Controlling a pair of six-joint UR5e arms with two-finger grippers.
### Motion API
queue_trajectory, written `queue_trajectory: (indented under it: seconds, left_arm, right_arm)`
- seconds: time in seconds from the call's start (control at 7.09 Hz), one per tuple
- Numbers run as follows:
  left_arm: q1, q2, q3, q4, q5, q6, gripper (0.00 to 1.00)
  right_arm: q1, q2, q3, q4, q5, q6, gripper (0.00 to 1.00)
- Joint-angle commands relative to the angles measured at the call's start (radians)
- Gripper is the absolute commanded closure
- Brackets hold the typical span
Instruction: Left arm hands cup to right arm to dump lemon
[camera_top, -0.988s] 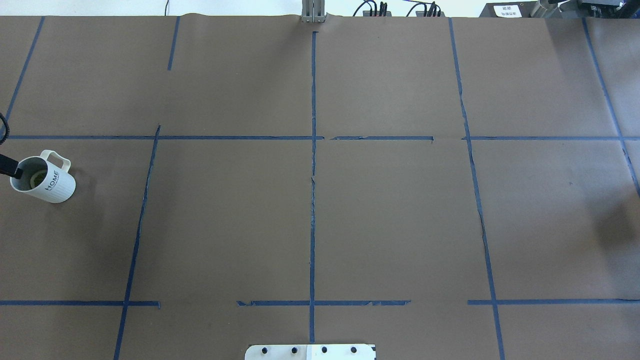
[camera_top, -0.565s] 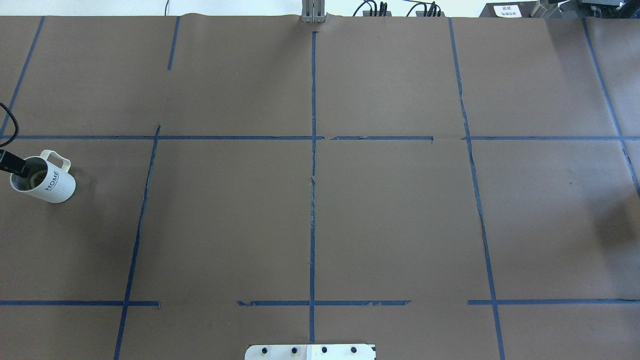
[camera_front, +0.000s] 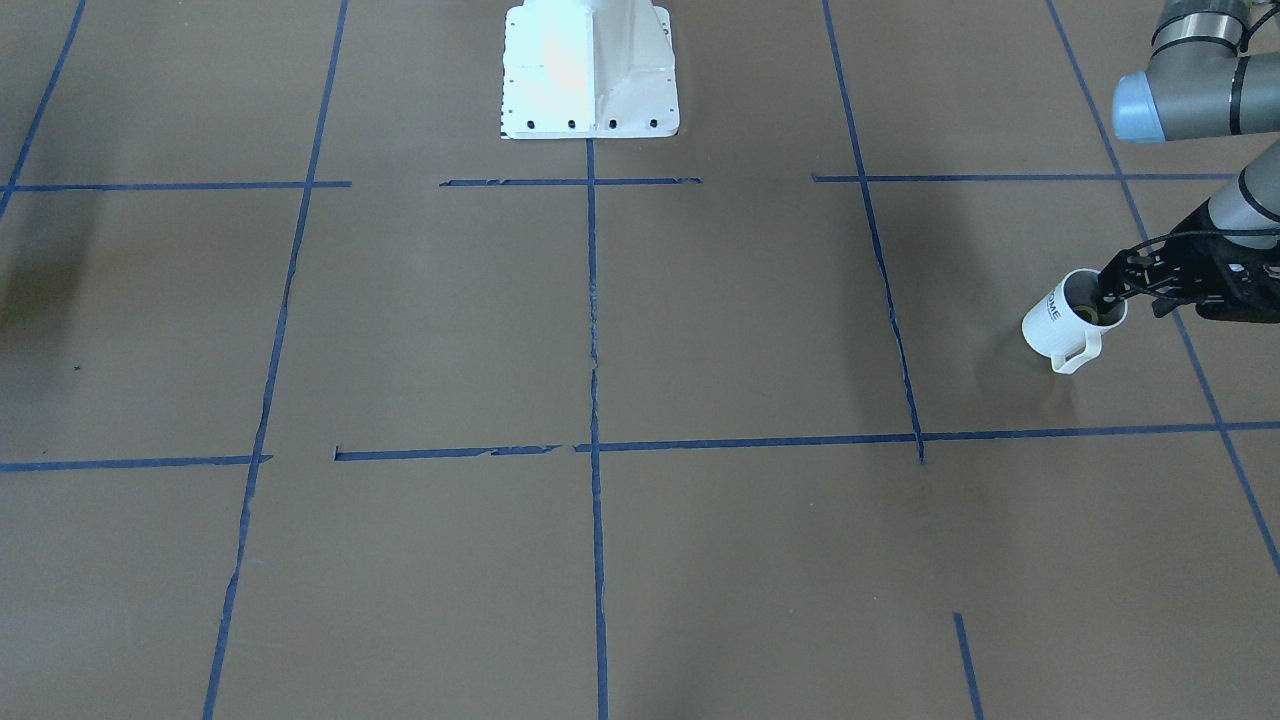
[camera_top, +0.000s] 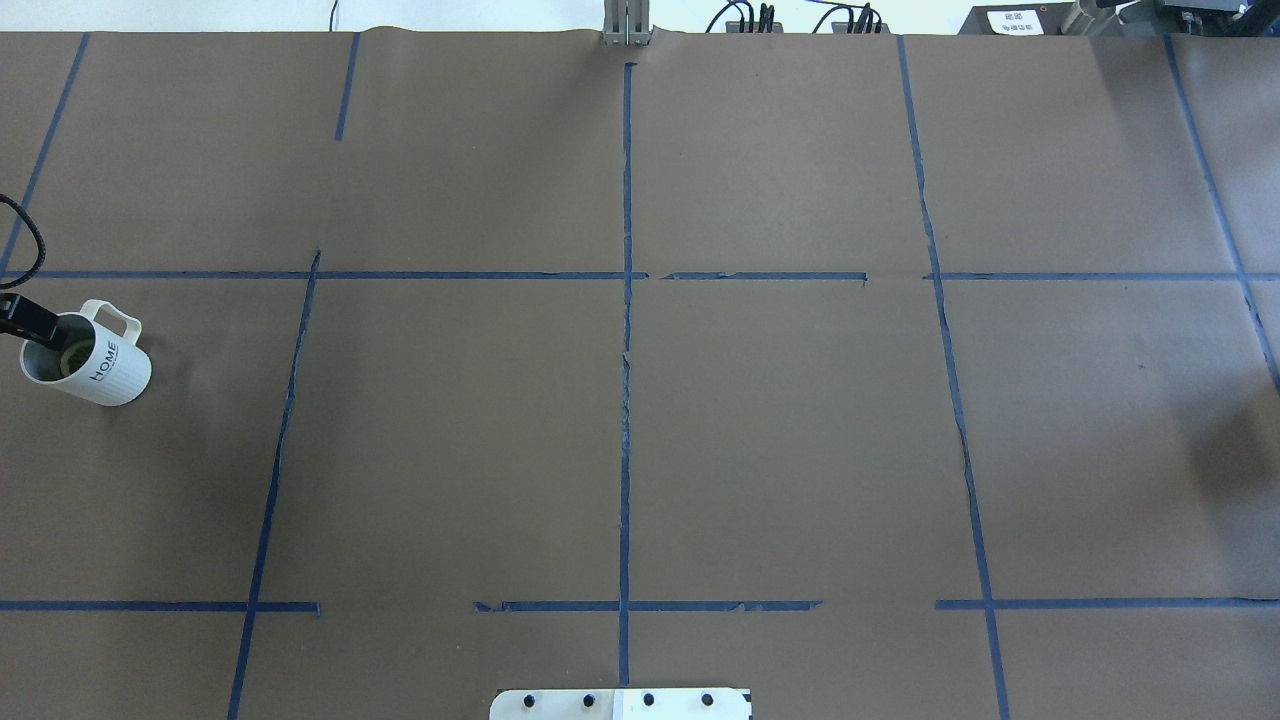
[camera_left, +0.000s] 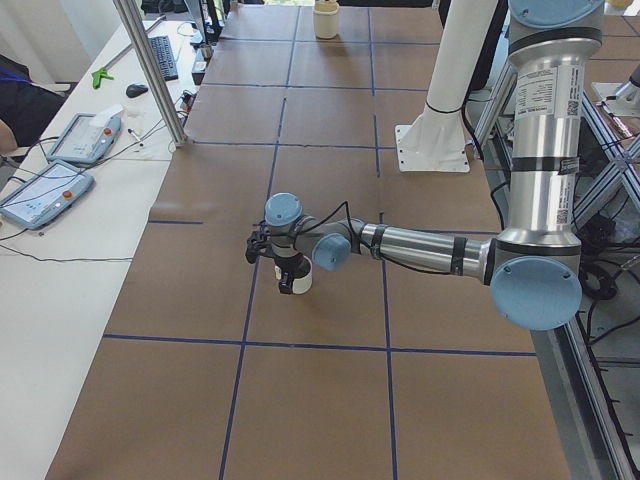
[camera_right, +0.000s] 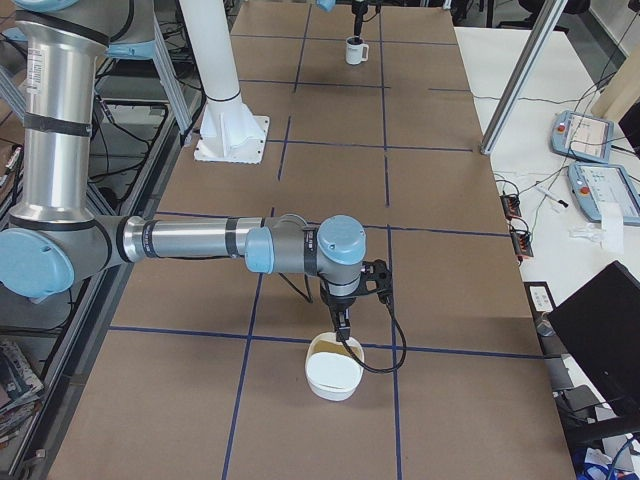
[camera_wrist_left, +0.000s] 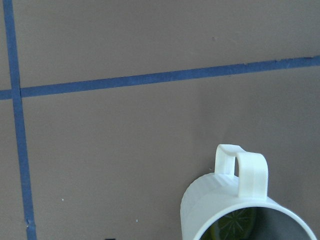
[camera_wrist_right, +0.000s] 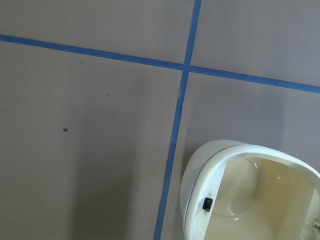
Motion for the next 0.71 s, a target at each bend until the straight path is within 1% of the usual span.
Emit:
queue_trajectory:
  seconds: [0.0, 0.14, 0.28, 0.42, 0.56]
  left_arm:
    - [0.000, -0.001, 0.000, -0.001, -0.003, 0.003, 0.82]
    - [0.000, -0.001, -0.004, -0.002, -0.003, 0.003, 0.92]
    - [0.000, 0.001, -0.008, -0.002, -0.003, 0.003, 0.98]
    - [-0.002, 0.002, -0.023, 0.004, -0.006, 0.003, 1.00]
    - [-0.003, 0.010, -0.048, 0.013, -0.023, 0.003, 1.00]
  right_arm:
    - [0.000, 0.000, 0.000, 0.000, 0.000, 0.000, 0.00]
    - [0.000, 0.002, 0.003, 0.000, 0.000, 0.002, 0.00]
    - [0.000, 0.000, 0.003, 0.000, 0.000, 0.002, 0.00]
    - [0.000, 0.002, 0.005, 0.000, 0.000, 0.002, 0.00]
    - [0.000, 0.003, 0.005, 0.000, 0.000, 0.002, 0.00]
